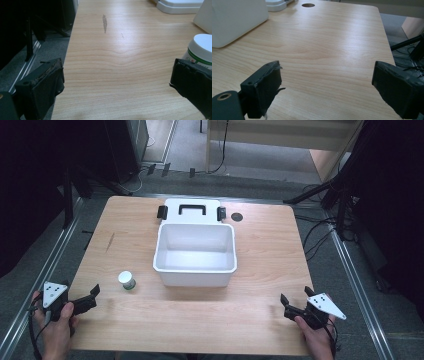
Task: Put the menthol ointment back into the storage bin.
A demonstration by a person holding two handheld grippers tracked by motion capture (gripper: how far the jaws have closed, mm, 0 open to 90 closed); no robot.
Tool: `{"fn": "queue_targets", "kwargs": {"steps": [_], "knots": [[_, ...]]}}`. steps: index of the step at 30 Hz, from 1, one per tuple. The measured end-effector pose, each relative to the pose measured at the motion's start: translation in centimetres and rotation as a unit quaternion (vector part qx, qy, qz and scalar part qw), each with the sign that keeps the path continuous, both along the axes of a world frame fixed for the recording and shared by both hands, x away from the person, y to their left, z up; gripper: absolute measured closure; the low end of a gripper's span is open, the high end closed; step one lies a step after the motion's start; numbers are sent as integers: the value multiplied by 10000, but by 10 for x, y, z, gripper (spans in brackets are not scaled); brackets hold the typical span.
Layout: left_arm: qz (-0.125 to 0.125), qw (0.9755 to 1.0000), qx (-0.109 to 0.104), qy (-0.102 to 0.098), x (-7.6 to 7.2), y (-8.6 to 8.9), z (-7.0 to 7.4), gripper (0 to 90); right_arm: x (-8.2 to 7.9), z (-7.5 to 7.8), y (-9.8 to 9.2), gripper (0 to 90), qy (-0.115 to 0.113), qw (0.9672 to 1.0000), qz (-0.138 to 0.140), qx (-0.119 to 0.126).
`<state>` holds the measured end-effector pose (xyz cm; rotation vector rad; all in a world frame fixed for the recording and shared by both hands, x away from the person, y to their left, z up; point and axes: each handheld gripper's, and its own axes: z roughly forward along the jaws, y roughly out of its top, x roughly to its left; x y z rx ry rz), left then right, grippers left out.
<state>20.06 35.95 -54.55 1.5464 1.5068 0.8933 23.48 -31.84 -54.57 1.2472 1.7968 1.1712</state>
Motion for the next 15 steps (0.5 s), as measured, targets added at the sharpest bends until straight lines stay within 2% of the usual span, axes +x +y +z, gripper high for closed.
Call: {"fn": "queue_targets", "kwargs": {"steps": [3, 5, 7, 10, 11, 15], "knots": [[-169, 9998, -77, 113, 5, -4, 2, 0, 0, 0, -1, 92, 15, 10000, -39, 23], [-140, 9996, -11, 244, 9, -7, 6, 0, 0, 0, -3, 91, 57, 9999, -76, 130], [-236, 9994, 3, 259, 10, -11, 11, 0, -1, 0, -3, 92, 63, 9998, -94, 141], [-400, 9983, 182, 370, 10, -18, 19, 0, -2, 0, -1, 92, 22, 10000, -85, 20], [-435, 9979, 237, 411, 9, -20, 21, 0, -2, 0, 1, 92, 78, 9999, -89, -74], [-588, 9967, 222, 522, 12, -24, 29, 0, -1, 0, 2, 92, 70, 9999, -78, -124]]}}
